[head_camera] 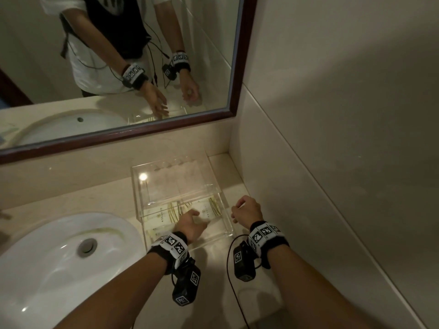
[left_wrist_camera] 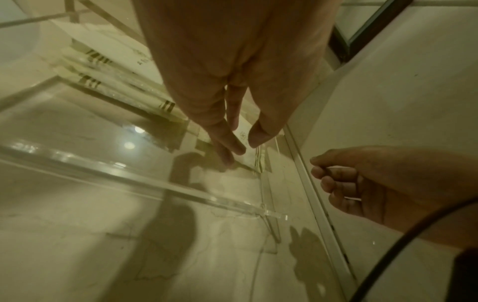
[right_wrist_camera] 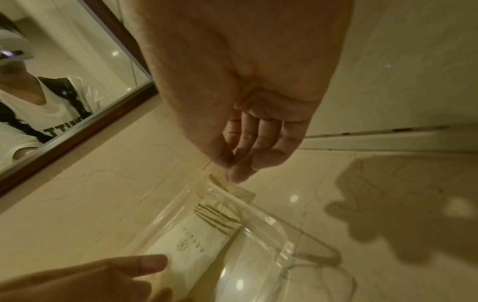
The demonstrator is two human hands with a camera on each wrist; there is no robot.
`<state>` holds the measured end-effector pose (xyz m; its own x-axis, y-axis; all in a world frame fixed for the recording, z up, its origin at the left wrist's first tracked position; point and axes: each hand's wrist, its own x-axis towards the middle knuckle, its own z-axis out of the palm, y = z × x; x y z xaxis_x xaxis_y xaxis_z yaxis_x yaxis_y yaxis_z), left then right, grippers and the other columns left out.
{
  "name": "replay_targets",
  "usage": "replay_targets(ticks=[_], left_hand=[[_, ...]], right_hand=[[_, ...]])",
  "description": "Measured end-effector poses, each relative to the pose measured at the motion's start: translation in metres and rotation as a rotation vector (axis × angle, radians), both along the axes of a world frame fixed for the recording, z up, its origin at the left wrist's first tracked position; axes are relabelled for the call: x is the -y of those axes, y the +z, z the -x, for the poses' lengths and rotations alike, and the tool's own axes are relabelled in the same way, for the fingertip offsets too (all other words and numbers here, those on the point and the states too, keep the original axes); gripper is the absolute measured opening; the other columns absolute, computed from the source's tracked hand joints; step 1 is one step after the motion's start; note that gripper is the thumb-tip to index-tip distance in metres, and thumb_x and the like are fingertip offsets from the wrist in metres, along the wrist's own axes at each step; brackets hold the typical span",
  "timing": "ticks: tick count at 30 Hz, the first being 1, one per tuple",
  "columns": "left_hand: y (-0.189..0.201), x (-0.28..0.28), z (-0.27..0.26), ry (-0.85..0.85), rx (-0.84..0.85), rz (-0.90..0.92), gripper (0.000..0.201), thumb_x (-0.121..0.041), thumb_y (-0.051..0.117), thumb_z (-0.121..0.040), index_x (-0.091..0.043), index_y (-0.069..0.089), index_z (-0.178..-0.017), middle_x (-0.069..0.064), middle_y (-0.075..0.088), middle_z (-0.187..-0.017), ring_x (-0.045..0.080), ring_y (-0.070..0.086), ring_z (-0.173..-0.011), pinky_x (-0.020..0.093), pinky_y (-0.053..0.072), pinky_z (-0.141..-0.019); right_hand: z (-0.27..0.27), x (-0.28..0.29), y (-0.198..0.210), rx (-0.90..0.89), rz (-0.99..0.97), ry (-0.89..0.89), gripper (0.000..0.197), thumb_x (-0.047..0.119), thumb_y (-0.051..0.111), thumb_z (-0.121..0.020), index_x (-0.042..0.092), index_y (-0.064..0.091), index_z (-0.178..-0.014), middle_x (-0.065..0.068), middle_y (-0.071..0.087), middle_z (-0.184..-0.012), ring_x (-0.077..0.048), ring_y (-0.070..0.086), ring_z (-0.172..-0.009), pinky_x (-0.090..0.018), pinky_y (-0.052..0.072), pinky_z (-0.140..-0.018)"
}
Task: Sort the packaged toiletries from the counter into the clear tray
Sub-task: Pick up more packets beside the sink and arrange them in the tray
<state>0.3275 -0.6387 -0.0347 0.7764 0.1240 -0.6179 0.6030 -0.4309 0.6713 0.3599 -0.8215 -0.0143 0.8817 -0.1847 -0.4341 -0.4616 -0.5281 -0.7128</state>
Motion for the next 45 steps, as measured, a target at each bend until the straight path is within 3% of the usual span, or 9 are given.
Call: replay_targets(ticks=[3,7,11,16,20,27,31,36,45], left_hand=[[0.0,0.0,0.003,-0.081,0.006,-0.132,0.062,-0.038,0.07,-0.079,-0.019,0.044,-0.132,0.015,0.043,-0.137,0.033,0.054,-0.115,0.037,0.048,-0.098],[0.004,0.005,0.003,-0.154,-0.013,-0.149,0.058,-0.043,0.064,-0.083,-0.021,0.044,-0.132,0.012,0.042,-0.135,0.028,0.052,-0.115,0.026,0.042,-0.088],[0.007,0.008,-0.001,-0.313,-0.045,-0.033,0.029,-0.023,0.058,-0.081,-0.022,0.064,-0.109,0.003,0.065,-0.118,0.021,0.063,-0.104,0.036,0.054,-0.091],[0.012,0.019,-0.004,-0.468,-0.002,-0.138,0.028,-0.016,0.05,-0.09,-0.014,0.066,-0.113,0.005,0.063,-0.119,0.02,0.059,-0.106,0.024,0.044,-0.086],[0.014,0.023,-0.005,-0.572,0.026,-0.224,0.033,-0.017,0.047,-0.091,-0.018,0.061,-0.121,0.008,0.056,-0.129,0.026,0.056,-0.116,0.028,0.044,-0.093],[0.022,0.017,-0.011,-0.543,0.095,-0.149,0.028,-0.009,0.05,-0.087,-0.013,0.067,-0.109,0.008,0.06,-0.128,0.023,0.056,-0.119,0.027,0.044,-0.097],[0.033,-0.005,-0.014,-0.479,0.154,-0.146,0.023,-0.009,0.052,-0.085,-0.013,0.072,-0.096,0.011,0.069,-0.105,0.027,0.064,-0.099,0.033,0.053,-0.088],[0.051,-0.043,-0.011,-0.356,0.224,-0.144,0.018,-0.008,0.054,-0.085,-0.008,0.071,-0.092,0.013,0.071,-0.096,0.028,0.066,-0.092,0.031,0.05,-0.08],[0.084,-0.14,0.025,-0.137,0.268,-0.181,0.019,-0.017,0.053,-0.088,-0.011,0.07,-0.091,0.005,0.068,-0.09,0.021,0.063,-0.083,0.03,0.052,-0.079]], right_hand=[[0.0,0.002,-0.002,0.0,-0.009,-0.001,0.006,0.009,0.058,-0.08,0.014,0.055,-0.082,-0.008,0.073,-0.069,-0.017,0.068,-0.054,-0.029,0.057,-0.061],[0.0,0.002,-0.004,-0.012,-0.013,0.004,0.006,0.009,0.059,-0.08,0.014,0.055,-0.081,-0.008,0.073,-0.07,-0.017,0.068,-0.054,-0.03,0.058,-0.062],[0.0,0.0,-0.005,-0.016,-0.01,0.011,0.005,0.012,0.059,-0.079,0.014,0.055,-0.081,-0.007,0.073,-0.068,-0.017,0.069,-0.054,-0.031,0.058,-0.062],[0.003,-0.001,-0.005,-0.025,0.004,0.022,0.007,0.011,0.059,-0.08,0.017,0.054,-0.079,-0.009,0.073,-0.076,-0.017,0.068,-0.055,-0.027,0.056,-0.058],[0.006,-0.009,-0.007,-0.026,0.014,0.051,0.01,0.014,0.06,-0.081,0.019,0.053,-0.077,-0.007,0.072,-0.076,-0.016,0.07,-0.056,-0.031,0.059,-0.062],[0.008,-0.016,0.001,-0.015,0.011,0.093,0.01,0.012,0.06,-0.08,0.018,0.052,-0.078,-0.009,0.072,-0.075,-0.016,0.068,-0.053,-0.032,0.058,-0.062],[0.006,-0.027,0.017,-0.009,0.039,0.142,0.01,0.013,0.057,-0.081,0.019,0.052,-0.076,-0.009,0.072,-0.081,-0.017,0.07,-0.059,-0.025,0.053,-0.054],[-0.005,-0.061,0.032,0.029,0.055,0.242,0.013,0.015,0.059,-0.076,0.023,0.05,-0.07,-0.013,0.071,-0.086,-0.029,0.071,-0.077,-0.041,0.06,-0.074],[0.008,-0.167,0.068,0.081,0.045,0.516,0.014,0.012,0.058,-0.087,0.019,0.05,-0.077,-0.012,0.073,-0.084,-0.022,0.069,-0.064,-0.03,0.056,-0.06]])
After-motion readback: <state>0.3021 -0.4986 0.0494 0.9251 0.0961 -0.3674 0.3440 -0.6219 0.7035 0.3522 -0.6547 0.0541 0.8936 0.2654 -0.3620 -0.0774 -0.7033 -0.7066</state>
